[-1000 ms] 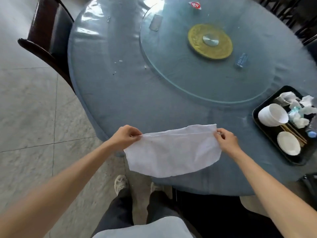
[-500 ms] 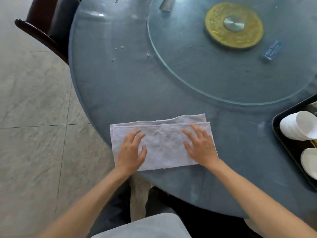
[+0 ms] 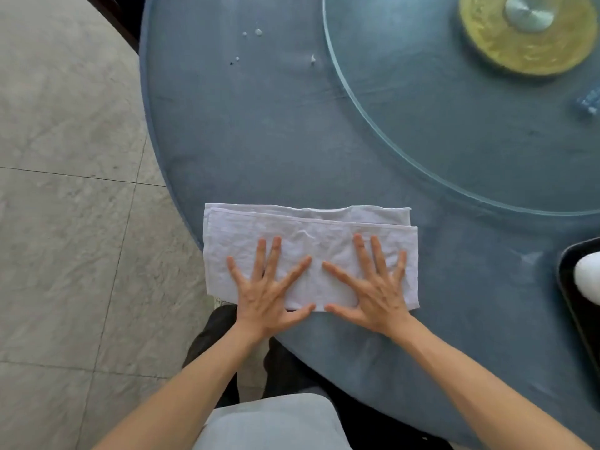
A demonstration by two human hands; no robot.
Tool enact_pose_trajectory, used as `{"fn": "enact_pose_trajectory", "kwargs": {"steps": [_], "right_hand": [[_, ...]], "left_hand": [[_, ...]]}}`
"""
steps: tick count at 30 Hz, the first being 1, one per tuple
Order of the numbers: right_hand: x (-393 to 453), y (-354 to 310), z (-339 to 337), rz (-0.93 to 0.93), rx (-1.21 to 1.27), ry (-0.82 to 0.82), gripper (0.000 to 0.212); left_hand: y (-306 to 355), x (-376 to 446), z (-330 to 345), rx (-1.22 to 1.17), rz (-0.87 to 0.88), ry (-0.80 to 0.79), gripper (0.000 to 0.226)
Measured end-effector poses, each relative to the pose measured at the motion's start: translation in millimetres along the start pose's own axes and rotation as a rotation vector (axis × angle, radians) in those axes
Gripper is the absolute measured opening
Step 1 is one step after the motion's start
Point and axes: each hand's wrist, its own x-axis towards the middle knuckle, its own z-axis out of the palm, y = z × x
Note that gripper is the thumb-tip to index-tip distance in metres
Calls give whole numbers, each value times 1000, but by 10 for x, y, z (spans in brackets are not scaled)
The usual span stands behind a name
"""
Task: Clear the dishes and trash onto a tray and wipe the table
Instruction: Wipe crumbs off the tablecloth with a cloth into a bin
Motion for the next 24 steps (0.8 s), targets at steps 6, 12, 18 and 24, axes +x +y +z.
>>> {"fn": "enact_pose_trajectory", "kwargs": {"steps": [6, 12, 18, 24], "right_hand": [[245, 77, -18, -34, -4, -5, 83], [887, 94, -76, -63, -2, -4, 84], [2050, 22, -197, -57, -13, 18, 85], [2895, 27, -280, 16, -14, 1, 85]], "left_hand": [[-65, 106, 12, -33, -35, 63, 97], [-397, 533, -114, -25, -85, 101, 99], [-1101, 1368, -397, -22, -151, 87, 100], [-1662, 2149, -632, -24, -105, 97, 99]]}}
